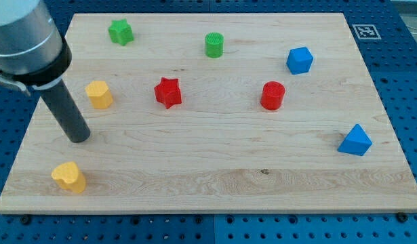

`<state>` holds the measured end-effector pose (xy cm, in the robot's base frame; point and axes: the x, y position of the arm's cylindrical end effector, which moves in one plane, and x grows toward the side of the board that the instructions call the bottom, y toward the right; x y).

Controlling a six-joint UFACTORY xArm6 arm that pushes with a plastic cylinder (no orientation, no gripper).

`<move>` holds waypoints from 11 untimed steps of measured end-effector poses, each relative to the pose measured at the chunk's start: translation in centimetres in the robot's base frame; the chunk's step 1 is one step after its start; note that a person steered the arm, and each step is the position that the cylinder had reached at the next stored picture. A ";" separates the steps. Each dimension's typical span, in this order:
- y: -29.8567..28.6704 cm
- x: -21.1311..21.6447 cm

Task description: Move the yellow hexagon diagonally to the bottom left of the red star

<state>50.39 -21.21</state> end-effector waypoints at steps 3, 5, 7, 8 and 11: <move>-1.3 -5.1; -1.4 -9.3; 0.8 -10.7; 2.8 -10.7; 4.2 -7.9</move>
